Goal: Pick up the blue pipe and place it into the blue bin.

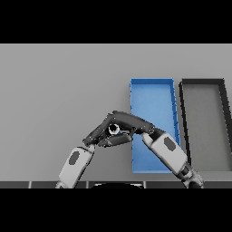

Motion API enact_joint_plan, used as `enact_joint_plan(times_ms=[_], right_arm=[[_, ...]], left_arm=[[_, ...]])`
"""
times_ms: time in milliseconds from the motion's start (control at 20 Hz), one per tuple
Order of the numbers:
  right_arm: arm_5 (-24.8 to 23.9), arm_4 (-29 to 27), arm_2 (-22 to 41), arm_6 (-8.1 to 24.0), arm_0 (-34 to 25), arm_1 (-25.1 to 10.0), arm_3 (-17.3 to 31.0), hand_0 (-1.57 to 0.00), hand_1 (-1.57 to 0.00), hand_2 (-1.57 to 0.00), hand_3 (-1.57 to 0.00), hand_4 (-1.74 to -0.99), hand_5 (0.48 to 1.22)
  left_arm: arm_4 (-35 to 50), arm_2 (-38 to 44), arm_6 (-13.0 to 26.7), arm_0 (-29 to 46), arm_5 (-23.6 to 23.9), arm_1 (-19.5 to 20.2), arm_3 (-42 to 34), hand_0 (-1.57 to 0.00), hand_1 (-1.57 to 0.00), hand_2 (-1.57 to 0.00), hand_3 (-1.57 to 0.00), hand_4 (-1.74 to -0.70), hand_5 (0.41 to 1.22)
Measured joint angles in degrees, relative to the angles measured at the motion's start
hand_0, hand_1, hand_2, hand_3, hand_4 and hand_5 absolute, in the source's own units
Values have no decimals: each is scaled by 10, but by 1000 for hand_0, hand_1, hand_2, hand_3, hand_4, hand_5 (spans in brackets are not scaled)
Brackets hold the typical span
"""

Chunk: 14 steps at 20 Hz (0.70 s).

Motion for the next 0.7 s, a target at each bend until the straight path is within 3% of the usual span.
enact_joint_plan(times_ms=[50,100,250,300,350,500,600,650,700], right_arm=[[-8,2,3,11,-7,7,2,-1523,-1523,-1526,-1484,-1716,1144],[-14,-4,3,-2,-3,5,-1,-1533,-1533,-1535,-1501,-1721,1160],[-28,-2,1,1,5,-1,-8,-1551,-1551,-1552,-1535,-1731,1190],[-31,3,5,-2,7,1,-13,-1555,-1555,-1556,-1542,-1733,1196],[-36,8,5,5,6,1,-14,-1558,-1558,-1559,-1548,-1734,1201],[-46,16,11,31,7,8,-20,-1565,-1565,-1565,-1559,-1738,1211],[-47,26,8,44,9,14,-20,-1567,-1567,-1567,-1563,-1739,1214],[-42,34,11,35,14,13,-29,-1568,-1568,-1568,-1565,-1739,1216],[-47,41,12,38,11,23,-27,-1568,-1568,-1569,-1566,-1740,1217]], left_arm=[[1,2,-9,0,0,0,0,-1571,-1571,-1571,-1428,-1730,1221],[1,4,12,-2,-3,1,-10,-1571,-1571,-1571,-1426,-1731,1221],[-17,5,-2,0,5,0,-7,-1571,-1571,-1571,-1454,-1724,1221],[-31,5,-20,3,11,8,-11,-1462,-1342,-1293,-1166,-1599,1221],[-50,2,-39,6,19,9,-8,-1169,-1073,-1034,-933,-1475,1221],[-53,4,-42,4,-30,22,-4,-598,-549,-529,-477,-1206,1221],[-75,8,-31,-4,-38,20,0,-383,-351,-338,-305,-1085,1029],[-76,11,-30,-1,-41,21,-2,-306,-281,-270,-244,-1047,938],[-72,14,-4,-2,-36,15,-5,-244,-224,-216,-195,-1017,848]])
